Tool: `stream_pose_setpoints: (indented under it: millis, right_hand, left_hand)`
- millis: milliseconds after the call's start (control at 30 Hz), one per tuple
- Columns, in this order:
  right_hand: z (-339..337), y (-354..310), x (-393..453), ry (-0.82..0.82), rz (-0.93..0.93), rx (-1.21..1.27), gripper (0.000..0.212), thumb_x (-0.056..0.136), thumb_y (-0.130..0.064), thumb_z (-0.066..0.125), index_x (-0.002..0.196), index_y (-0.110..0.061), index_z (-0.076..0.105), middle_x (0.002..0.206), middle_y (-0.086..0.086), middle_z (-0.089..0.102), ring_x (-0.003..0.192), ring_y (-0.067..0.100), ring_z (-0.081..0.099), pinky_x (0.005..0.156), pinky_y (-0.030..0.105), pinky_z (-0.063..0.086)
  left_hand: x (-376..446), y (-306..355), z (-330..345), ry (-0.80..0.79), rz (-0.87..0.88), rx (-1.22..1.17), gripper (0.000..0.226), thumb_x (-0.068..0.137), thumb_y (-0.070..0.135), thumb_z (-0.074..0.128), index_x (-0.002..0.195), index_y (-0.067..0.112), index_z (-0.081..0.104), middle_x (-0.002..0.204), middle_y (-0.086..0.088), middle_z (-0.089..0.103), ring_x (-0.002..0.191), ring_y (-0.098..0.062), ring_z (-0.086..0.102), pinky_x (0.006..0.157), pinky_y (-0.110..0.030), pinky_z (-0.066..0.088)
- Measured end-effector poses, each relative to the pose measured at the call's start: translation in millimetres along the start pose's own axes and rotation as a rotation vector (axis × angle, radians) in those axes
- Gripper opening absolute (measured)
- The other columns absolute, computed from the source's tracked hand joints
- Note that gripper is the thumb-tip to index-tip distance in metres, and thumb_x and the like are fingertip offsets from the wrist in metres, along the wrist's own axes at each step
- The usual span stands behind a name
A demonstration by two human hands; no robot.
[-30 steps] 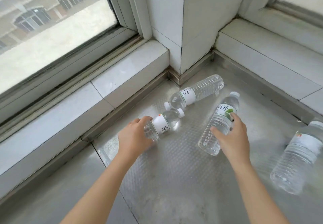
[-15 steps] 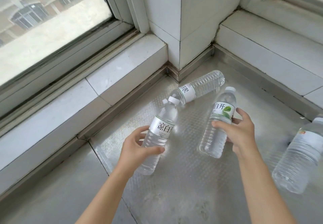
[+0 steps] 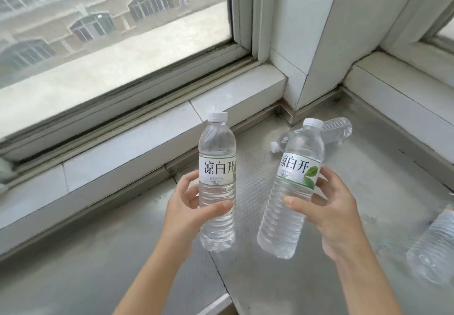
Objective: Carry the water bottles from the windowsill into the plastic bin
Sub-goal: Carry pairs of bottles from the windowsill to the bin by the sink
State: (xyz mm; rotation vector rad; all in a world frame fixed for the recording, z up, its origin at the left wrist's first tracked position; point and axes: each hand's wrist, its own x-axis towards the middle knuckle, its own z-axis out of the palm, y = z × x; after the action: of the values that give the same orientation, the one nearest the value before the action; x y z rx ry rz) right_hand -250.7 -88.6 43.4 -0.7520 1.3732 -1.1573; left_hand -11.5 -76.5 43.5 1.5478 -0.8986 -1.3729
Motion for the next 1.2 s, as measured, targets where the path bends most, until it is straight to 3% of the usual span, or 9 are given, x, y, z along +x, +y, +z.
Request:
stream_pose_setpoints:
  millis: [67,267,367,467,600,800,967,1100,1200]
  right_hand:
    - [21,-7,-19,-0.079,-0.044,-0.024,0.094,0.036,-0.018,0.087,0.125,-0.026,0.056,0.111,-0.002,0.068,0.098,0.025,0.068,0.07,0.031,0.054]
    - [88,-12,-72,-0.292,-0.109,-0.15,0.095,0.043,-0.002,0.091,0.123,-0.037,0.054,0.112,-0.01,0.068,0.098,0.014,0.069,0.08,0.034,0.055]
    - [121,-10,-102,-0.401,-0.119,-0.198,0.091,0.05,0.006,0.089,0.119,-0.042,0.053,0.108,-0.016,0.068,0.095,0.005,0.068,0.076,0.026,0.054]
    - [156,-4,-137,-0.512,-0.121,-0.217,0.092,0.047,0.007,0.09,0.121,-0.036,0.054,0.107,-0.013,0.069,0.094,0.004,0.068,0.066,0.02,0.056]
    - [204,14,-194,-0.665,-0.137,-0.235,0.078,0.041,0.001,0.087,0.11,-0.028,0.063,0.104,-0.008,0.072,0.094,0.015,0.071,0.074,0.036,0.057]
    - [273,48,-303,-0.947,-0.092,-0.224,0.104,0.026,-0.02,0.096,0.122,-0.023,0.057,0.112,0.001,0.07,0.098,0.025,0.07,0.077,0.042,0.057]
    - [325,86,-400,-1.232,-0.017,-0.195,0.101,0.037,-0.008,0.091,0.129,-0.011,0.051,0.118,0.012,0.067,0.098,0.034,0.069,0.072,0.038,0.058]
    - [370,112,-474,-1.477,0.071,-0.207,0.098,0.038,-0.001,0.088,0.128,-0.007,0.052,0.111,0.017,0.07,0.096,0.038,0.069,0.073,0.041,0.058]
    - [402,127,-527,-1.661,0.096,-0.27,0.099,0.041,0.002,0.088,0.131,-0.01,0.05,0.11,0.018,0.07,0.096,0.04,0.069,0.073,0.044,0.058]
  left_hand:
    - [-17,2,-21,0.049,0.026,-0.021,0.081,0.04,0.027,0.09,0.116,0.028,0.061,0.102,-0.004,0.078,0.09,-0.02,0.075,0.073,-0.03,0.055]
    - [-78,3,-92,0.2,0.091,-0.105,0.083,0.041,0.028,0.091,0.117,0.034,0.06,0.103,-0.002,0.078,0.093,-0.021,0.074,0.079,-0.036,0.056]
    - [-114,0,-131,0.279,0.13,-0.158,0.086,0.041,0.028,0.091,0.12,0.037,0.059,0.103,0.0,0.077,0.094,-0.02,0.074,0.077,-0.031,0.055]
    - [-155,-6,-171,0.353,0.178,-0.209,0.091,0.041,0.027,0.09,0.125,0.035,0.056,0.103,-0.002,0.077,0.09,-0.019,0.075,0.071,-0.025,0.056]
    - [-221,-22,-226,0.463,0.23,-0.248,0.091,0.039,0.026,0.091,0.123,0.034,0.057,0.099,-0.006,0.078,0.091,-0.024,0.074,0.076,-0.032,0.056]
    - [-341,-57,-304,0.645,0.276,-0.285,0.089,0.036,0.028,0.092,0.118,0.04,0.059,0.106,0.0,0.077,0.097,-0.019,0.073,0.076,-0.032,0.059]
    - [-451,-88,-358,0.807,0.316,-0.293,0.087,0.041,0.026,0.092,0.121,0.037,0.061,0.113,0.002,0.075,0.102,-0.02,0.073,0.08,-0.035,0.059]
    - [-533,-116,-391,0.993,0.313,-0.287,0.09,0.045,0.025,0.094,0.128,0.032,0.059,0.115,-0.002,0.074,0.106,-0.024,0.071,0.093,-0.051,0.055]
    - [-586,-136,-403,1.179,0.317,-0.318,0.092,0.042,0.028,0.093,0.127,0.032,0.06,0.115,-0.002,0.074,0.104,-0.023,0.071,0.089,-0.047,0.057]
